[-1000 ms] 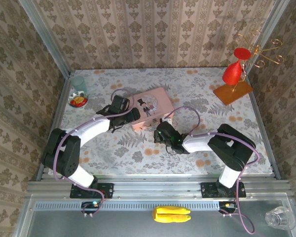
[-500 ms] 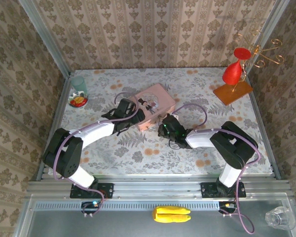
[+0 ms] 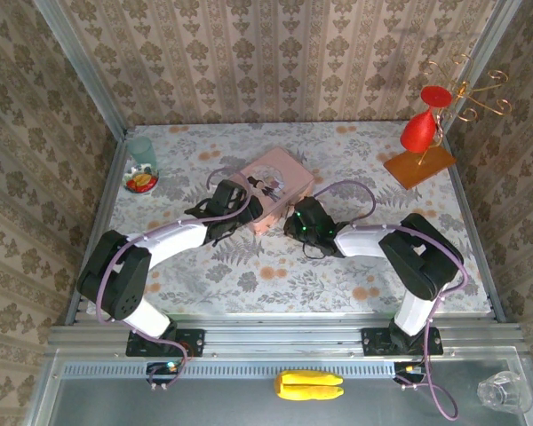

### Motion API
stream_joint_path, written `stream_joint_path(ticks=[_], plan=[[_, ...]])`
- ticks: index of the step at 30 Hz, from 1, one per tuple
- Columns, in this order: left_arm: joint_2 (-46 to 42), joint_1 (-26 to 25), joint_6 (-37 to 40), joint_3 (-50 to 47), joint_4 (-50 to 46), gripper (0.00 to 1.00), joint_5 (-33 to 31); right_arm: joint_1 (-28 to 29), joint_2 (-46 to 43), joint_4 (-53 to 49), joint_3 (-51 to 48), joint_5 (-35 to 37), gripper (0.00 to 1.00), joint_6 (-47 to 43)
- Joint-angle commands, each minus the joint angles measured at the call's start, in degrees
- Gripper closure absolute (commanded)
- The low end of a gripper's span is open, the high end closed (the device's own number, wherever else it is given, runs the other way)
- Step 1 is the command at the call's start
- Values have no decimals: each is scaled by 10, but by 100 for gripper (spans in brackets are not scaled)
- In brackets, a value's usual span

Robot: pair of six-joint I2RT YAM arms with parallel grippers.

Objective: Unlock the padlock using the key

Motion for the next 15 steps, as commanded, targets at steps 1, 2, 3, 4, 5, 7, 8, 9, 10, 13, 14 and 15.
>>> stream_joint_path(ticks=[1, 2, 3, 4, 5, 7, 8, 9, 10, 13, 14, 15], plan=[[21, -7, 4, -29, -81, 19, 1, -16, 13, 12, 27, 19, 100, 26], [21, -7, 4, -30, -81, 19, 1, -17, 15, 11, 27, 22, 100, 28], [19, -7, 4, -32, -81, 19, 1, -18, 16, 12, 28, 23, 100, 30], [18, -7, 4, -33, -81, 19, -1, -19, 18, 12, 28, 25, 100, 33], [17, -7, 5, -34, -82, 19, -2, -21, 19, 12, 29, 24, 100, 35], [19, -8, 8, -28, -95, 20, -5, -27, 22, 15, 34, 13, 100, 45], [19, -8, 10, -24, -101, 19, -5, -28, 21, 17, 34, 11, 100, 48], [20, -7, 12, -23, -105, 19, -6, -30, 21, 17, 35, 11, 100, 51], [19, -8, 11, -23, -104, 19, -4, -31, 20, 14, 38, 12, 100, 52], [22, -8, 11, -24, -105, 19, -6, -38, 19, 6, 45, 14, 100, 59], [22, -8, 10, -24, -105, 19, -5, -41, 20, 7, 45, 13, 100, 66], [23, -8, 10, -25, -106, 19, -6, -44, 21, 9, 44, 11, 100, 72]])
